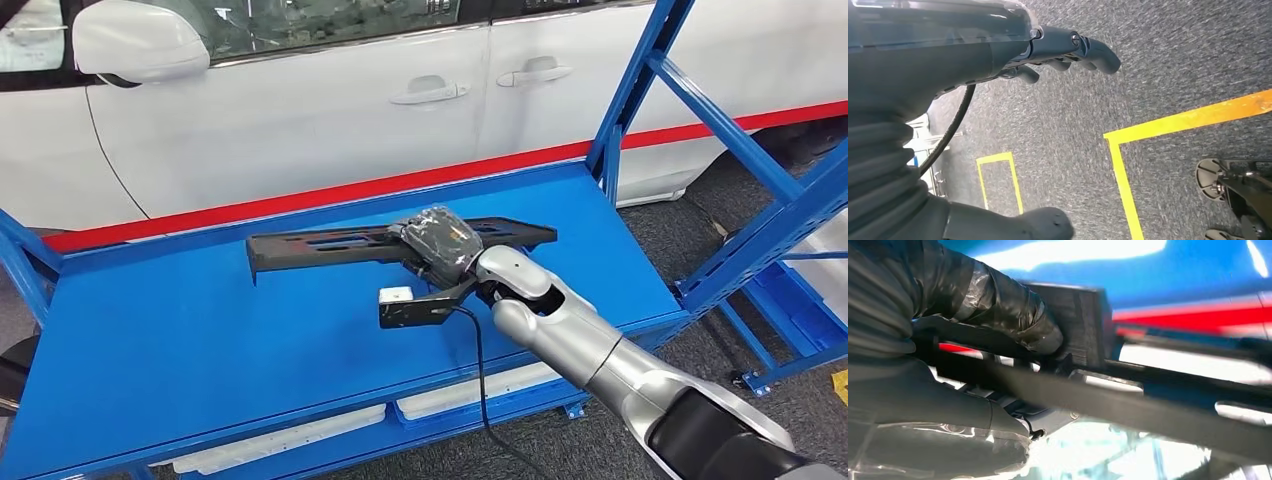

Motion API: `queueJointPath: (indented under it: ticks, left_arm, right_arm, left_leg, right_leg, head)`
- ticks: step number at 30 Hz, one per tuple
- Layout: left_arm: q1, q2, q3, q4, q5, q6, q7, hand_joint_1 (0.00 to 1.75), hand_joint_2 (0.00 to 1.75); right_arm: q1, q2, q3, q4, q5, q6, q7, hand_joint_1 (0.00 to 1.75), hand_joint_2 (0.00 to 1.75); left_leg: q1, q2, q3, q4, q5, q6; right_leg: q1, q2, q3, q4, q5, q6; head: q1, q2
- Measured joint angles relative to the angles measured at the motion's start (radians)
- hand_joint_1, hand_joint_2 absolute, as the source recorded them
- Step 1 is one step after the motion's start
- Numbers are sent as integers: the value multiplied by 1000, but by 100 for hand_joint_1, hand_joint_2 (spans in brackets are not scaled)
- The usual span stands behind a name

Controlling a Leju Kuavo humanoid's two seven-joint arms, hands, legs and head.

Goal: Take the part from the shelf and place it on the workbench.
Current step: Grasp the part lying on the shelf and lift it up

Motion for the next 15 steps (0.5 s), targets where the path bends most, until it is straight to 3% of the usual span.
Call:
queueJointPath:
  ticks: [8, 15]
  left_arm:
    - [-1, 1, 6, 0, -8, 2, 0, 0, 175]
    - [-2, 3, 7, 0, -14, 3, 0, 0, 175]
  right_arm:
    - [-3, -55, -56, -146, -8, 7, -16, 175, 175]
    - [3, -78, -59, -187, 12, 6, -17, 175, 175]
  left_leg:
    - [-4, 0, -1, 1, -1, 1]
    - [-9, 0, -3, 5, -4, 7]
  right_leg:
    - [-1, 0, 0, 0, 0, 0]
    - [-9, 0, 0, -1, 1, 6]
  head:
    - [0, 0]
    - [0, 0]
